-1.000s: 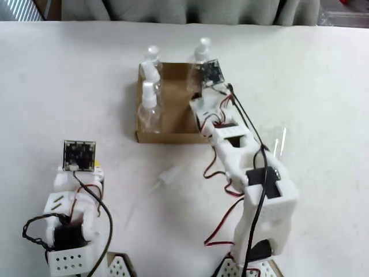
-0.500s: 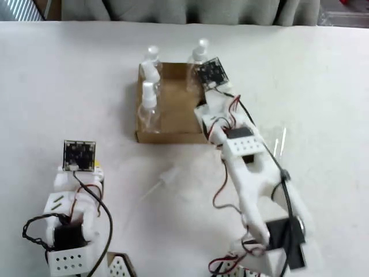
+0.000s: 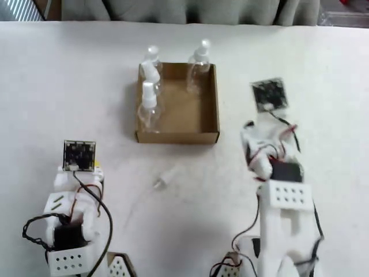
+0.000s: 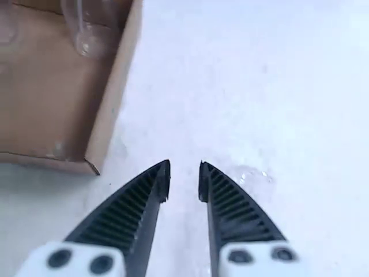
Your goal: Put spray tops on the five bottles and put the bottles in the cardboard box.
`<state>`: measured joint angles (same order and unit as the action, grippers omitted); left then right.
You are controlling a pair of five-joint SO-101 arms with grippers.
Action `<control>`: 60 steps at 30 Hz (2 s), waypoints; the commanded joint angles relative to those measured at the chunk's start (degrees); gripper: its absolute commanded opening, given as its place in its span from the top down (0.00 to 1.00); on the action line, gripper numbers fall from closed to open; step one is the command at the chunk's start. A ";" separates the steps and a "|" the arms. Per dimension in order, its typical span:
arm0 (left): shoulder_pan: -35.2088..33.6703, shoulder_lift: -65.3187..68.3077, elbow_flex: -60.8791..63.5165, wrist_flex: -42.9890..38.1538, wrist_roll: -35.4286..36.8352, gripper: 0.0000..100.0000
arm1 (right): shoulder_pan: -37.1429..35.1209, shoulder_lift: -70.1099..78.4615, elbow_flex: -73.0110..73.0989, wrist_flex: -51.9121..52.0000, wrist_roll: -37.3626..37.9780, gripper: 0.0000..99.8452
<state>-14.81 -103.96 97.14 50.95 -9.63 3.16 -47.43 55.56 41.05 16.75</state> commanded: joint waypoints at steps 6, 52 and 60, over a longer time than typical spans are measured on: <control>-0.40 -0.75 -0.09 0.62 -0.70 0.98 | 8.22 -13.41 3.69 8.57 -9.93 0.94; -0.04 -0.75 -0.09 2.46 -0.70 0.98 | 17.71 18.07 -29.01 13.93 10.64 0.95; -0.04 -0.75 -0.09 2.46 -0.70 0.98 | 17.54 48.04 -60.57 29.49 11.16 0.95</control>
<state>-14.81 -103.96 97.14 53.23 -9.63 20.22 -6.90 6.77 67.60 27.30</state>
